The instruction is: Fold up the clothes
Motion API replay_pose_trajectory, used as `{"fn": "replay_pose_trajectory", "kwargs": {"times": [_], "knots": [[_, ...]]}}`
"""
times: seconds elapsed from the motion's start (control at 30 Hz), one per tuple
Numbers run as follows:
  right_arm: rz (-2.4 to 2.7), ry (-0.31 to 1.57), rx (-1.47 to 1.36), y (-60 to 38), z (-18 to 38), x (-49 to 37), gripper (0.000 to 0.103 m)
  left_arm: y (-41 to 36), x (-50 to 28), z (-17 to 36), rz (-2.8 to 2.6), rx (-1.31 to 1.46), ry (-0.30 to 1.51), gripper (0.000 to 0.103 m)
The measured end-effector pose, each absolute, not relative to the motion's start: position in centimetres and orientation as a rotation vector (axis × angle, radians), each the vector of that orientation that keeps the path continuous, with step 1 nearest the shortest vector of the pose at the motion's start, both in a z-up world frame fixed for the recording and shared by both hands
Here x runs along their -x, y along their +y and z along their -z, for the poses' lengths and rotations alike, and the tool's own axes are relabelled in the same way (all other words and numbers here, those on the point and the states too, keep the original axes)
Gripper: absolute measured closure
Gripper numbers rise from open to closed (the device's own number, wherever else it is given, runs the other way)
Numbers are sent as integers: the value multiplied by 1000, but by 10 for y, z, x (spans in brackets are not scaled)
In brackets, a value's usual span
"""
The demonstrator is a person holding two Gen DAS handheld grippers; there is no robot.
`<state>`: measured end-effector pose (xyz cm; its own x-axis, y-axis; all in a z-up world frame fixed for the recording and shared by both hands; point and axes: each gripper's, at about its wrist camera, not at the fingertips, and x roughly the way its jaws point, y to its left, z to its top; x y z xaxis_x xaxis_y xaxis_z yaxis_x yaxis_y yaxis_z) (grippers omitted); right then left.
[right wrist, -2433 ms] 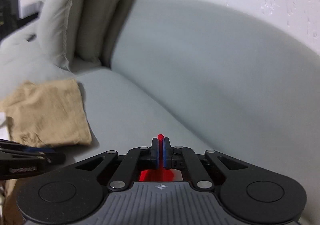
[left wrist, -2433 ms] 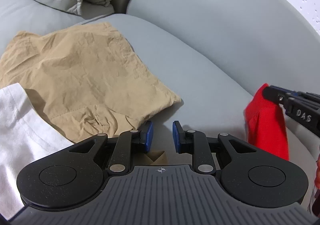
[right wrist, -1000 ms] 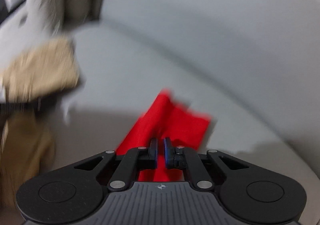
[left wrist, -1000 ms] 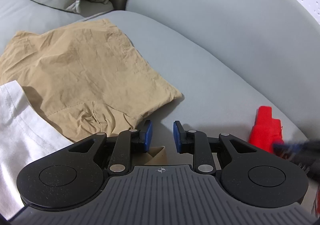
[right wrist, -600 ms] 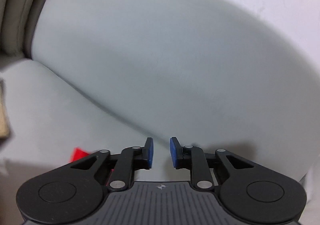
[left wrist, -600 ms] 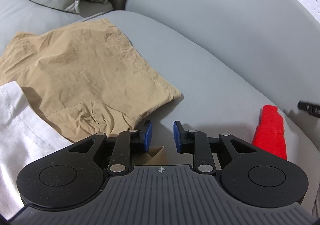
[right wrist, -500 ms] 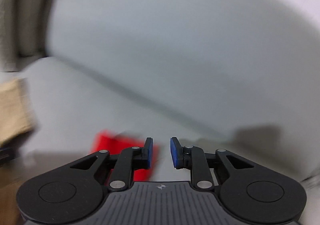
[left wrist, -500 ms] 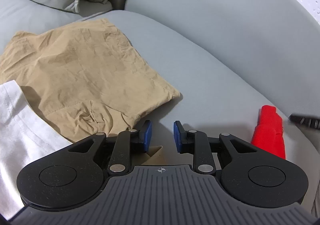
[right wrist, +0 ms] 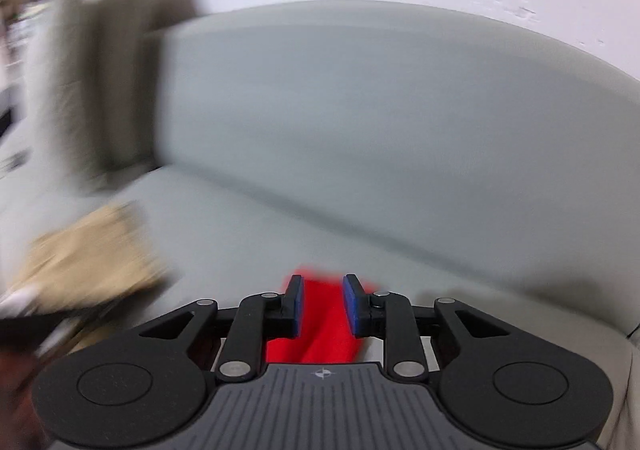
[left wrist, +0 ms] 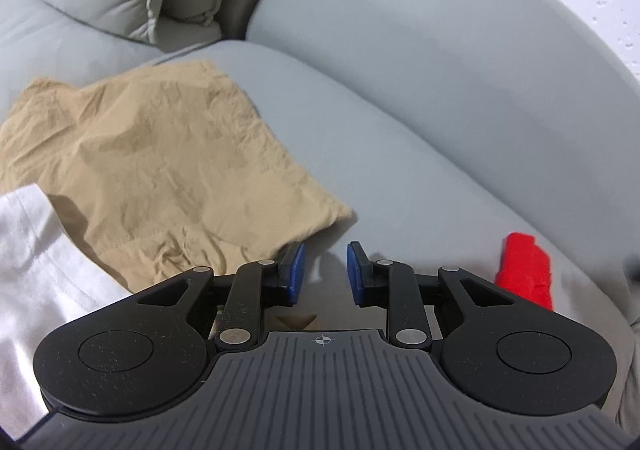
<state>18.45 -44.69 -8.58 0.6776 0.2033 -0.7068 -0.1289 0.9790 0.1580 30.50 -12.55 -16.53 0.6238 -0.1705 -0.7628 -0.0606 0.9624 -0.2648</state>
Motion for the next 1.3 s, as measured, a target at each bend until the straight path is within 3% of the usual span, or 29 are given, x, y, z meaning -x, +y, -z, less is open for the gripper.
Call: {"fn": "replay_pose_trajectory", "kwargs": {"times": [0.07, 0.13, 0.2, 0.6, 0.77, 0.87, 0.93, 1.13, 1.3], "knots": [[-290, 842, -84, -436, 78, -134, 66, -125, -302, 161, 69, 270, 885, 75], [-373, 886, -85, -424, 79, -97, 52, -123, -297, 158, 72, 273, 877, 75], [-429, 963, -55, -407, 84, -70, 46, -121, -294, 157, 73, 280, 877, 75], [-559, 1202, 352, -361, 106, 4, 48, -123, -299, 159, 90, 273, 884, 75], [-602, 1193, 579, -336, 136, 35, 48, -125, -297, 158, 90, 271, 879, 75], [-604, 1119, 724, -327, 143, 49, 58, -122, -297, 157, 73, 272, 868, 75], [-600, 1103, 743, -326, 142, 47, 101, -119, -297, 157, 60, 280, 866, 75], [-445, 944, 680, -336, 107, 11, 101, -118, -297, 156, 55, 277, 863, 75], [-257, 748, 635, -352, 76, -79, 101, -115, -299, 159, 52, 281, 868, 75]]}}
